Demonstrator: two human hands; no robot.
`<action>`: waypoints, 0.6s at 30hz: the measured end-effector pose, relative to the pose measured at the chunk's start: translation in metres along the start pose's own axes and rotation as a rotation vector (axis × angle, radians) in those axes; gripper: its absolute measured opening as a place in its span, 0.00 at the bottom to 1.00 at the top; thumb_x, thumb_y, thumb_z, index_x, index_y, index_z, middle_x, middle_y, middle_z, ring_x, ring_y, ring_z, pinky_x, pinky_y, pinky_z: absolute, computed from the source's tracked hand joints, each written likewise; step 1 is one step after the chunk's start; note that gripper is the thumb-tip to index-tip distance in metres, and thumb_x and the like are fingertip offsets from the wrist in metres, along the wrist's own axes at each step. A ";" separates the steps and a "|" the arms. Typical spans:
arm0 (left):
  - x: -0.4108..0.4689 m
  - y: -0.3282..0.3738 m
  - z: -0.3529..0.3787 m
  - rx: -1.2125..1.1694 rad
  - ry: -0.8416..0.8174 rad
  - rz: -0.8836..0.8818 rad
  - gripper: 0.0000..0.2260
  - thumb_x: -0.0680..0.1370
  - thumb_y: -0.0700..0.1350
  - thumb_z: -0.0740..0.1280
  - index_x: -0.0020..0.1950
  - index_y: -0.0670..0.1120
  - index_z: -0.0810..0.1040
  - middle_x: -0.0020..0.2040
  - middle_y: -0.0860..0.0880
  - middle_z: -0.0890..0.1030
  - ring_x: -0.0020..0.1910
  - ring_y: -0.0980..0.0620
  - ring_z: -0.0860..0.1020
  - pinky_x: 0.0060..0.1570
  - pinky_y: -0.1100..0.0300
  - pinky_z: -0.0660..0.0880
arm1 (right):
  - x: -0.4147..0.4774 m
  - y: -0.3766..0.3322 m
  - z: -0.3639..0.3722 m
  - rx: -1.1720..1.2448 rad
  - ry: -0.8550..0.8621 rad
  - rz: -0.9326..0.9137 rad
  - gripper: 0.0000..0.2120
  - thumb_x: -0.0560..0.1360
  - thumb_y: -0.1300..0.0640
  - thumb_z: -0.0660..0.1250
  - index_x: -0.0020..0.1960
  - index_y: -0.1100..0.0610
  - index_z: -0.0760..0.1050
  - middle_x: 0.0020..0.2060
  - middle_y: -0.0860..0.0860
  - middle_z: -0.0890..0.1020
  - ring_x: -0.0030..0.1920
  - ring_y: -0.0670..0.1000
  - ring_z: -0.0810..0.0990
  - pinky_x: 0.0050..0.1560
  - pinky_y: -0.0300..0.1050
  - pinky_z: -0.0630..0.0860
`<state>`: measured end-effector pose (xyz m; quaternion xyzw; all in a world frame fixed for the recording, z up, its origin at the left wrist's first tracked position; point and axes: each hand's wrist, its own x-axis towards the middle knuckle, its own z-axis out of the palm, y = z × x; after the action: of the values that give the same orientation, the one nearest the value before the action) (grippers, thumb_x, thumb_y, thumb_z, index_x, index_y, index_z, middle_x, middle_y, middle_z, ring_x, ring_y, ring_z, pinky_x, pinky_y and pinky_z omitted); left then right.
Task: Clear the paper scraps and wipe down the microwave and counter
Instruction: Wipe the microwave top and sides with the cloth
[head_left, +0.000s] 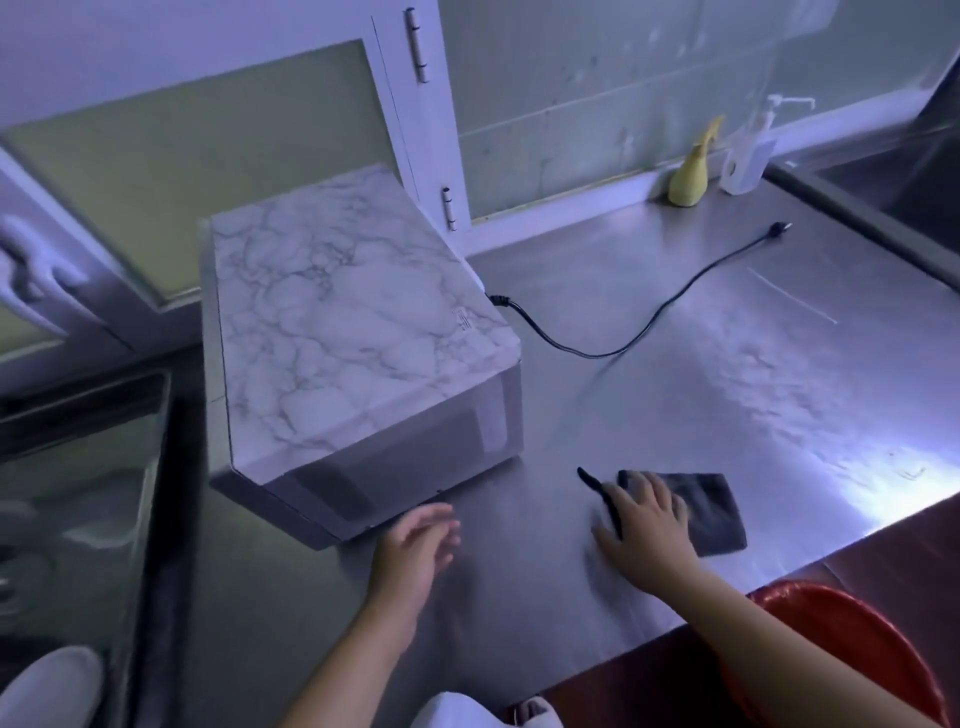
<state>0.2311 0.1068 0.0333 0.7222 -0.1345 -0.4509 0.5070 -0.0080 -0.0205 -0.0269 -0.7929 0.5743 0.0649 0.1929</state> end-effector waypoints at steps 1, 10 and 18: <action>-0.002 0.004 -0.003 -0.060 0.054 0.021 0.08 0.81 0.34 0.64 0.51 0.42 0.82 0.43 0.46 0.85 0.41 0.51 0.82 0.45 0.59 0.78 | 0.005 -0.007 -0.011 0.087 0.027 -0.037 0.26 0.79 0.42 0.61 0.75 0.47 0.65 0.76 0.53 0.62 0.78 0.56 0.55 0.75 0.56 0.54; -0.018 0.049 -0.065 -0.497 0.697 0.323 0.01 0.80 0.43 0.68 0.50 0.48 0.77 0.45 0.49 0.79 0.47 0.53 0.78 0.48 0.62 0.78 | 0.077 -0.113 -0.169 0.656 0.392 -0.357 0.16 0.77 0.55 0.68 0.64 0.57 0.78 0.64 0.53 0.78 0.67 0.55 0.73 0.65 0.44 0.66; -0.003 0.083 -0.084 -0.412 0.639 0.162 0.37 0.73 0.60 0.73 0.77 0.53 0.61 0.72 0.52 0.71 0.62 0.52 0.73 0.57 0.53 0.69 | 0.121 -0.180 -0.196 0.260 0.196 -0.321 0.28 0.77 0.42 0.63 0.73 0.54 0.68 0.67 0.56 0.76 0.69 0.58 0.70 0.67 0.54 0.63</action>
<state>0.3173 0.1226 0.1121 0.6961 0.0669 -0.1794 0.6919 0.1771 -0.1544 0.1556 -0.8451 0.4603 -0.1185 0.2448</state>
